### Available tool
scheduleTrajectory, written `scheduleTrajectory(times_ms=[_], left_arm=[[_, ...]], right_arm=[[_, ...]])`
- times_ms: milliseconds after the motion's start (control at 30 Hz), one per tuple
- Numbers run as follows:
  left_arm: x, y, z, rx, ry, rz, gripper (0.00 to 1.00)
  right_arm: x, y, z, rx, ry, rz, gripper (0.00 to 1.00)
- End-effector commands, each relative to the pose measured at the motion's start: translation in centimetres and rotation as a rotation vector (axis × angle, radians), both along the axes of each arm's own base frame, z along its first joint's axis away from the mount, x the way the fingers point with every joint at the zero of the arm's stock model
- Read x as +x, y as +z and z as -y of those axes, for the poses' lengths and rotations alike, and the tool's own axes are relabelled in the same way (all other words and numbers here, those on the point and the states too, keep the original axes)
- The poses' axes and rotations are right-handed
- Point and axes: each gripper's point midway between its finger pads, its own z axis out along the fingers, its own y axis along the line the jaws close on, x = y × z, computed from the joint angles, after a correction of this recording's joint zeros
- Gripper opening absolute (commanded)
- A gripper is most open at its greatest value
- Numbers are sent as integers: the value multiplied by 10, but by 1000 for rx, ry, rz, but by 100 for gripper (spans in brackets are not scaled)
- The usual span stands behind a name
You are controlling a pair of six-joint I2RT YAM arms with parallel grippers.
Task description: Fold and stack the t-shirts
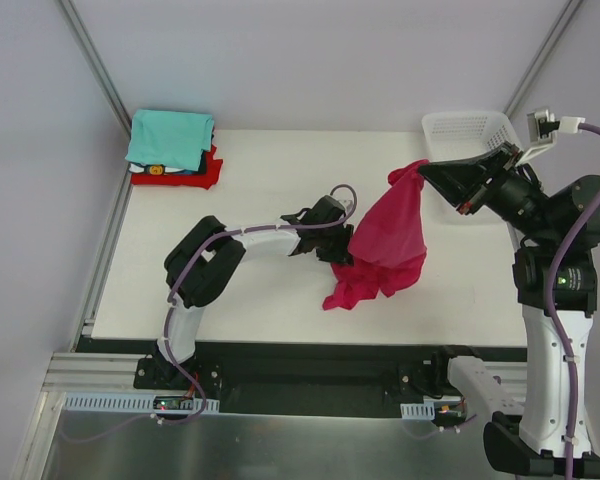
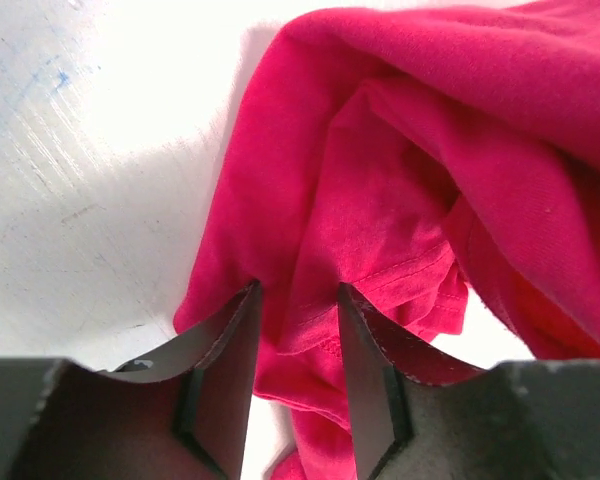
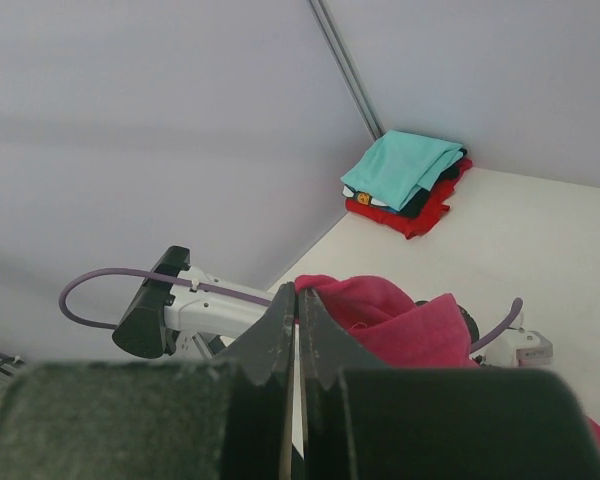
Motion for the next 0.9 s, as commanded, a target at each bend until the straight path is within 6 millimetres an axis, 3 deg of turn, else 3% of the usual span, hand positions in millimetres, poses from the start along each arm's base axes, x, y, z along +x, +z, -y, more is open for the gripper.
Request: scheduleTrajectory(times_ms=[0, 167, 267, 333, 500, 533, 667, 733, 800, 867], left_arm=[[4, 8, 6, -37, -1, 0, 33], [1, 12, 1, -37, 8, 0, 14], [-3, 16, -2, -39, 13, 2, 11], [-3, 20, -4, -44, 14, 6, 0], [-4, 33, -14, -16, 37, 22, 0], [1, 36, -22, 21, 64, 45, 0], [18, 80, -46, 76, 99, 102, 0], [25, 103, -69, 91, 136, 103, 0], [36, 138, -83, 75, 162, 157, 0], [44, 158, -106, 105, 198, 175, 0]], right_arm=[[-14, 22, -1, 4, 17, 90, 1], [-6, 12, 0, 2, 7, 66, 1], [4, -1, 1, -3, -2, 35, 1], [16, -14, 6, -4, -27, -3, 1], [41, -45, 13, -15, -76, -84, 1], [51, -60, 15, -20, -92, -129, 1], [75, -95, 25, -71, -153, -196, 1], [82, -102, 29, -106, -180, -193, 1], [87, -98, 32, -124, -197, -177, 1], [95, -94, 40, -153, -253, -172, 1]])
